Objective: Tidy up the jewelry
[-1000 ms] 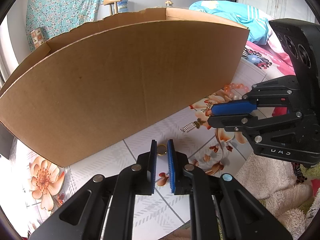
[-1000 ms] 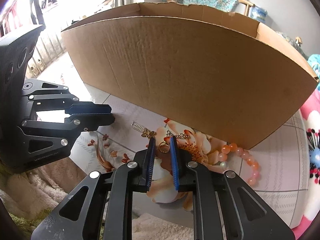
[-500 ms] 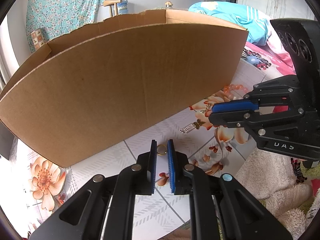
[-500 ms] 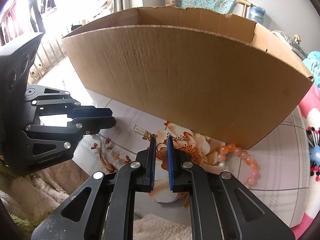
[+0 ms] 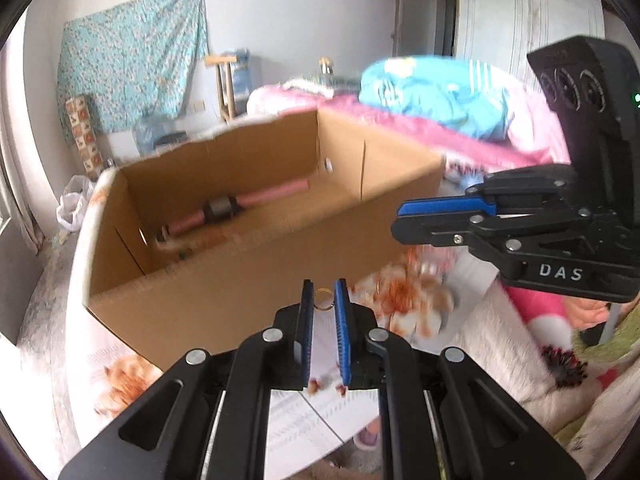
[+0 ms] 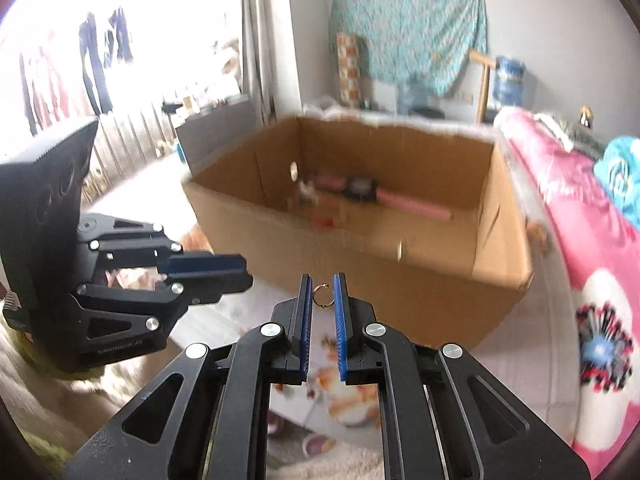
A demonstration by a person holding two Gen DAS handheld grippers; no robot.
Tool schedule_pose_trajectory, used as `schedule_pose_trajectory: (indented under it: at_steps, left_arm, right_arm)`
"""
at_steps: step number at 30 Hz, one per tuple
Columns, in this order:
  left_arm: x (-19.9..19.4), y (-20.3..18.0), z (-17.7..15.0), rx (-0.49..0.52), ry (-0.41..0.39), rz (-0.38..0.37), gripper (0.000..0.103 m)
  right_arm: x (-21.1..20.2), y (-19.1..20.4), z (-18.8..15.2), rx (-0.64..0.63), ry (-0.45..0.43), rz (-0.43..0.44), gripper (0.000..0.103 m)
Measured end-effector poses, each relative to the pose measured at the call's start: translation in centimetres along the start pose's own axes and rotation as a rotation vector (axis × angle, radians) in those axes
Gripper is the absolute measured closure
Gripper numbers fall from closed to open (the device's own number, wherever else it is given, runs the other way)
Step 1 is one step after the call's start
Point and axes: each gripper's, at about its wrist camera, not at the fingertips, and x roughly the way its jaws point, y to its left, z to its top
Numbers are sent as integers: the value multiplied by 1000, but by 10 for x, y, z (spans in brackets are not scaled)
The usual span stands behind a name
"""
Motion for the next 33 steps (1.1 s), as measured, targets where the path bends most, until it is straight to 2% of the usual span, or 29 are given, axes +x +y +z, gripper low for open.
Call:
schedule_pose_trajectory:
  at_steps: [5,8,13,20,26,29,31,33]
  left_arm:
    - [-4,14,35,16,-45,43,93]
    - [19,30,55,-11,0,42,93]
    - [68,53,76,-60,95,82,93]
    - [104,60,81,-110,176,64,93]
    - [111,66,75,-156,207,40,92]
    - [107,71,74,-194,197,9,83]
    - [97,75,74,-214,152,-5,79]
    - [86,75,76,-223,113,-29,66]
  right_arm:
    - [2,-17,32,57,-52,51,94]
    - [21,-32,49,106,-16,68,94]
    - [65,-56,65,180,112,72,94]
    - [106,-63,69,179,222,50,93]
    - [105,-63,70,173,218,27,85]
    - [101,-64,70,177,203,4,78]
    - [93,-65,71,184,174,-4,72]
    - [84,-65,71,191,148,-4,68]
